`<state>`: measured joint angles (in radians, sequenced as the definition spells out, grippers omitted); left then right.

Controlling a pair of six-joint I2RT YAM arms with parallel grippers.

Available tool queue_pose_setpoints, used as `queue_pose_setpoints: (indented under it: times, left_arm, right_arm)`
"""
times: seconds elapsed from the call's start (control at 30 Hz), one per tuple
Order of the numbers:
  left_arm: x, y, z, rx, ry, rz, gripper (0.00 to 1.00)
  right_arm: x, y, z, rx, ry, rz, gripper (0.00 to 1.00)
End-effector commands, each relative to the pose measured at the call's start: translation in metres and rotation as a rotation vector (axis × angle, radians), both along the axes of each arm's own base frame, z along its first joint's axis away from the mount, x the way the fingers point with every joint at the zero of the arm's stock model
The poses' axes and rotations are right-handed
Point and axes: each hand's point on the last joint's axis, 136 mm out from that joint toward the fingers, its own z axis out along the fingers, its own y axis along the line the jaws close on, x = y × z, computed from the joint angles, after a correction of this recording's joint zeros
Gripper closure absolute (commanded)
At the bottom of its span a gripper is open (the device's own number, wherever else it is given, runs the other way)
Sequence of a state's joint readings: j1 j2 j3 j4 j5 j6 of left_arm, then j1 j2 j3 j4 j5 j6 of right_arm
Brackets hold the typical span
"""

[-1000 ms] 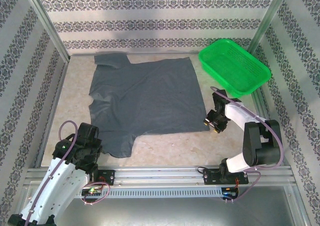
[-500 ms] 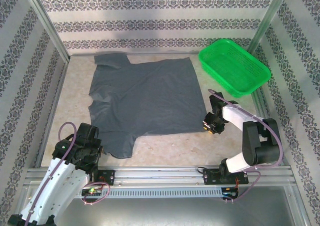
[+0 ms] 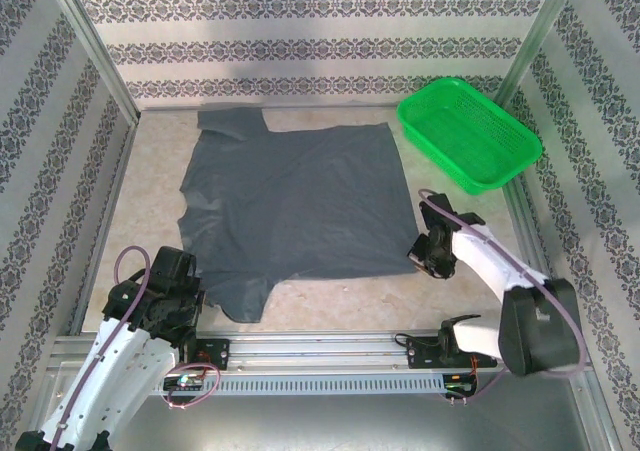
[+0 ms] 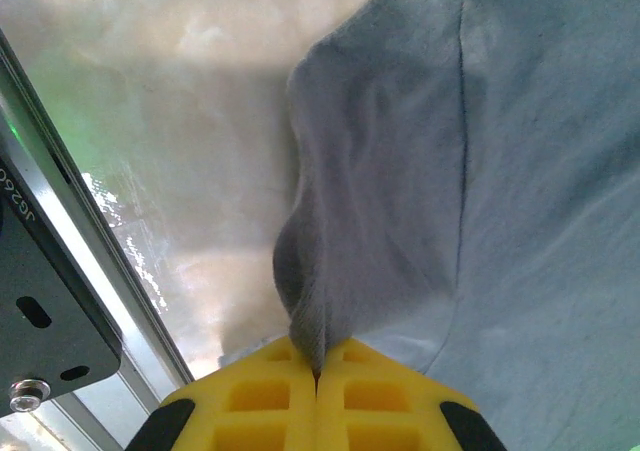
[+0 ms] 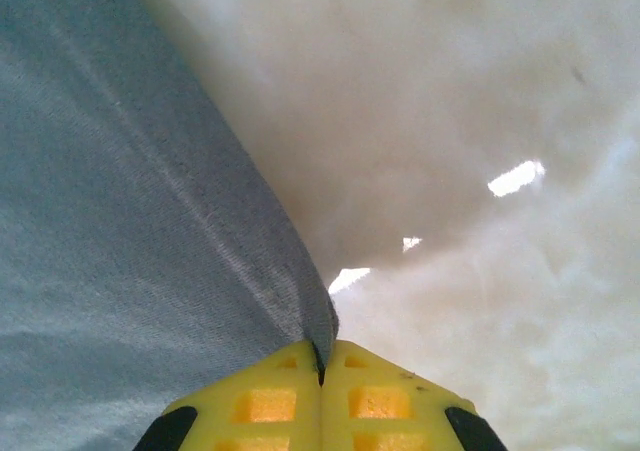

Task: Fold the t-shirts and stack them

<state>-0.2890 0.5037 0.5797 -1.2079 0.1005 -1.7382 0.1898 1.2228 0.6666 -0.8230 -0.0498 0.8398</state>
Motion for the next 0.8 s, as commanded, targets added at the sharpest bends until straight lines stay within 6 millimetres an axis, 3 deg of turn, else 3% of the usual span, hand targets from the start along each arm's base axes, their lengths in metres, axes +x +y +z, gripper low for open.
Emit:
queue_pose_setpoints:
  times: [0.0,0.17,0.5,0.77]
  left_arm:
    - [-0.013,0.000,-0.012,-0.003,0.068,0.018,1.00]
    - [0.002,-0.003,-0.011,0.002,0.040,-0.004,1.00]
    - [0.123,-0.013,0.059,0.168,-0.292,-0.193,1.00]
    - [0.195,-0.007,0.076,0.195,-0.369,-0.253,1.00]
  right_arm:
    - [-0.038,-0.007,-0.005,-0.033,0.107,-0.005,1.00]
    - [-0.016,0.000,-0.001,-0.004,0.069,-0.005,1.00]
    - [0.052,0.011,0.042,0.049,-0.055,-0.052,1.00]
    - [0.101,0.013,0.055,0.105,-0.069,-0.139,1.00]
